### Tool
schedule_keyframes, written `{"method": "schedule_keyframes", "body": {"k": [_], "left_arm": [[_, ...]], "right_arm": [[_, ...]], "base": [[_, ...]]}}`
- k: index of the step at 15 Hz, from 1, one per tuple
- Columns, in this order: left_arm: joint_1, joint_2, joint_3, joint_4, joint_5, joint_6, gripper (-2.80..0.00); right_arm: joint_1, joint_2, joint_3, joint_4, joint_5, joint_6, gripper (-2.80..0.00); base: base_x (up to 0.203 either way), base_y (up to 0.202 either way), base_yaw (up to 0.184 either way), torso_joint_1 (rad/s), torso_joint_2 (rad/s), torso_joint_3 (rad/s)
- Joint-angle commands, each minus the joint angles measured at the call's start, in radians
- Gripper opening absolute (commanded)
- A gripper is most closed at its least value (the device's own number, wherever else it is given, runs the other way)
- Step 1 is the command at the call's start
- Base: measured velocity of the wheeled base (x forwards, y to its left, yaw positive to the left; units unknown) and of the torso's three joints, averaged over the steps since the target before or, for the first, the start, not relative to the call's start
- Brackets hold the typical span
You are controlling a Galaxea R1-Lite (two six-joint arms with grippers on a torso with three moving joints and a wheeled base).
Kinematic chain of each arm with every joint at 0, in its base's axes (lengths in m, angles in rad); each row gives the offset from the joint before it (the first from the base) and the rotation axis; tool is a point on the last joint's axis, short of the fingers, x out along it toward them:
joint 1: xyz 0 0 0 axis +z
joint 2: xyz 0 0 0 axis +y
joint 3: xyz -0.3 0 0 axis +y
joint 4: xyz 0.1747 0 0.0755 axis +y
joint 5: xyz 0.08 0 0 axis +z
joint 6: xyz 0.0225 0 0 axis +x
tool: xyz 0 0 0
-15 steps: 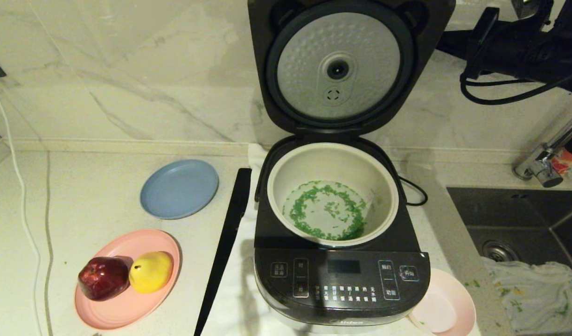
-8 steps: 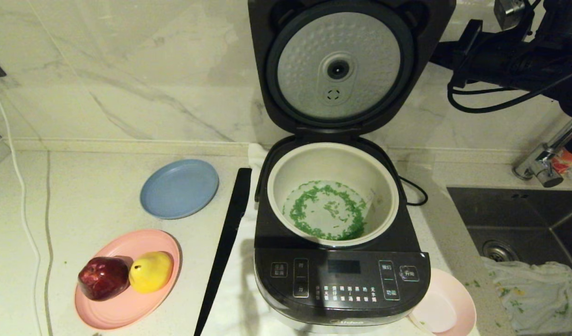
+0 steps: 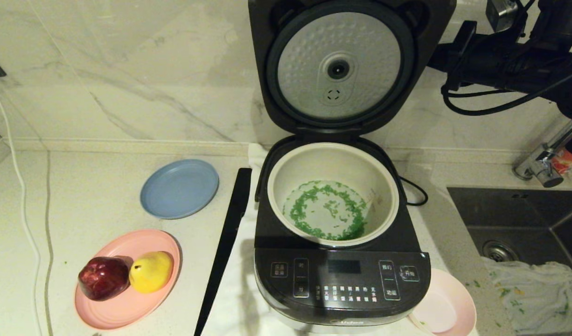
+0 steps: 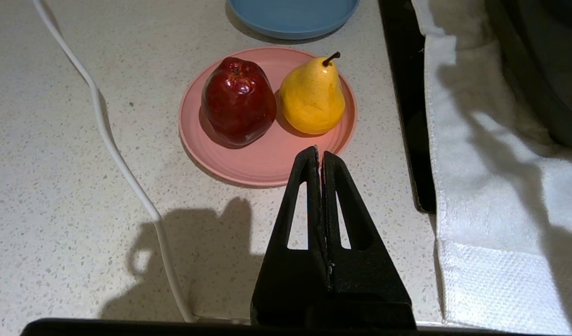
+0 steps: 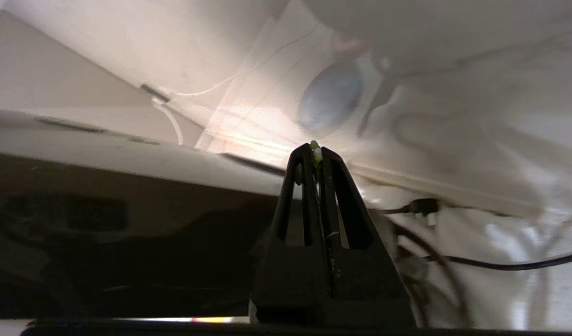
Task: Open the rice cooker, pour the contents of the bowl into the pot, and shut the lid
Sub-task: Close the rice cooker
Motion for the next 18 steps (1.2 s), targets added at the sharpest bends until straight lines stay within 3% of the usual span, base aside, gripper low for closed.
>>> {"method": "schedule_keyframes", "body": {"k": [1,4,9,18], "left_arm": [[0.0,-0.001,0.0,0.0,-0.001,0.0,-2.8],[0.0,-0.001,0.0,-0.001,0.0,0.0,-2.8],[0.0,-0.001,0.0,0.0,0.0,0.0,-2.8],[0.0,-0.001,0.0,0.0,0.0,0.0,-2.8]], "right_arm": [[0.011,-0.042,0.011,0.001,0.029,0.024,-2.8],[0.011,-0.11,0.084,0.001,0.067,0.03,-2.8],[0.018,-0.263,0.332,-0.01,0.16,0.029,-2.8],[0.157,-0.39,0.771,-0.007,0.162,0.02,-2.8]], "base": [[0.0,0.0,0.0,0.0,0.0,0.0],[0.0,0.0,0.0,0.0,0.0,0.0],[0.0,0.0,0.0,0.0,0.0,0.0],[0.0,0.0,0.0,0.0,0.0,0.0]]}}
